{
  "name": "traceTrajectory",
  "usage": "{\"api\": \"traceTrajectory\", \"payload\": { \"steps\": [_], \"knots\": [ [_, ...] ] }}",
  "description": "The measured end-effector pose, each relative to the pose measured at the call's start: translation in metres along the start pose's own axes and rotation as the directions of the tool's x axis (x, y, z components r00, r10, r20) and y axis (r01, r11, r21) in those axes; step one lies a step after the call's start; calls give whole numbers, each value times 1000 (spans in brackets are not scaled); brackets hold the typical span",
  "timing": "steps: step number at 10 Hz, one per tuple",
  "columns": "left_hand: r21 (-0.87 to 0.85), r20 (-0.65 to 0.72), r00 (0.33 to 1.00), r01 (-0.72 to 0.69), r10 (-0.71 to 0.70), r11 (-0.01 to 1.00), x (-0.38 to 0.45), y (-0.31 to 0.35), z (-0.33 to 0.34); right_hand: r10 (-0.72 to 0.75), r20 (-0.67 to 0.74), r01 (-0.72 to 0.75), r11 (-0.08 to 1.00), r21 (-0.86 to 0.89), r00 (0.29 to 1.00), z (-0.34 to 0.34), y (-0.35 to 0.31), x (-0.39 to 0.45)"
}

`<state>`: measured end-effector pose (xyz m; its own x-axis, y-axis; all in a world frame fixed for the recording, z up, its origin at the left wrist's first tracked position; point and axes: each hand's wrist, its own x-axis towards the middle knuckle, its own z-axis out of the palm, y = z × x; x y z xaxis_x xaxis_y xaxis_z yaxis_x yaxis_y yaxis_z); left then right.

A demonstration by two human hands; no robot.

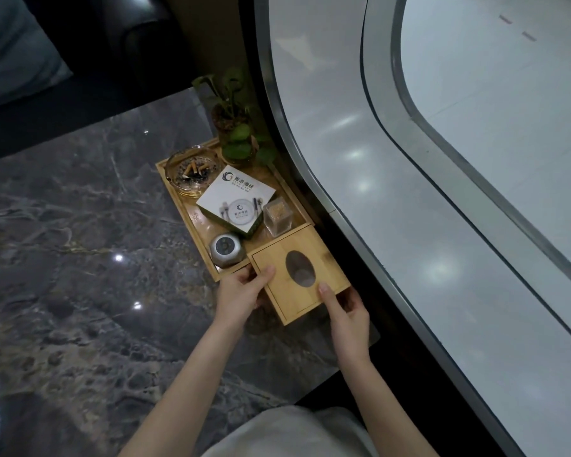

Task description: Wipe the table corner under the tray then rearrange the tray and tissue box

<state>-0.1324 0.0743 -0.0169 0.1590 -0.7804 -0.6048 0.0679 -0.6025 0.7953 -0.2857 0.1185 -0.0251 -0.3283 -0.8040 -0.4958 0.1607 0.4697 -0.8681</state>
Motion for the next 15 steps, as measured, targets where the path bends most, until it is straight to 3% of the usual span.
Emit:
{"api": "traceTrajectory", "payload": {
  "steps": [4, 8, 10, 12, 13, 14, 15],
  "knots": [
    [-90, 2, 999, 45, -45, 995, 1, 5, 14, 41, -41, -43, 998, -45, 998, 5, -6, 7],
    [-36, 2, 1000, 28, -28, 999, 1, 6, 18, 70, -27, -72, 992, -103, 997, 2, -9, 10],
    [3, 25, 1000, 3, -3, 1000, 0, 4, 16, 72, -2, -70, 972, -224, 997, -4, -15, 9],
    [-75, 112, 986, 136, -127, 988, -5, 5, 9, 129, 43, -110, 948, -299, 991, -12, -23, 6],
    [32, 127, 985, 117, -120, 993, -11, 5, -7, 12, -25, -22, 902, -431, 1000, -16, -26, 0],
    [77, 165, 984, 57, -69, 995, -13, 13, -25, -114, 60, 129, 853, -506, 992, -8, -38, -14],
    [143, 120, 993, -39, 22, 989, -18, 28, -45, -135, 246, 254, 795, -551, 960, 15, -55, -27]
  ]
}}
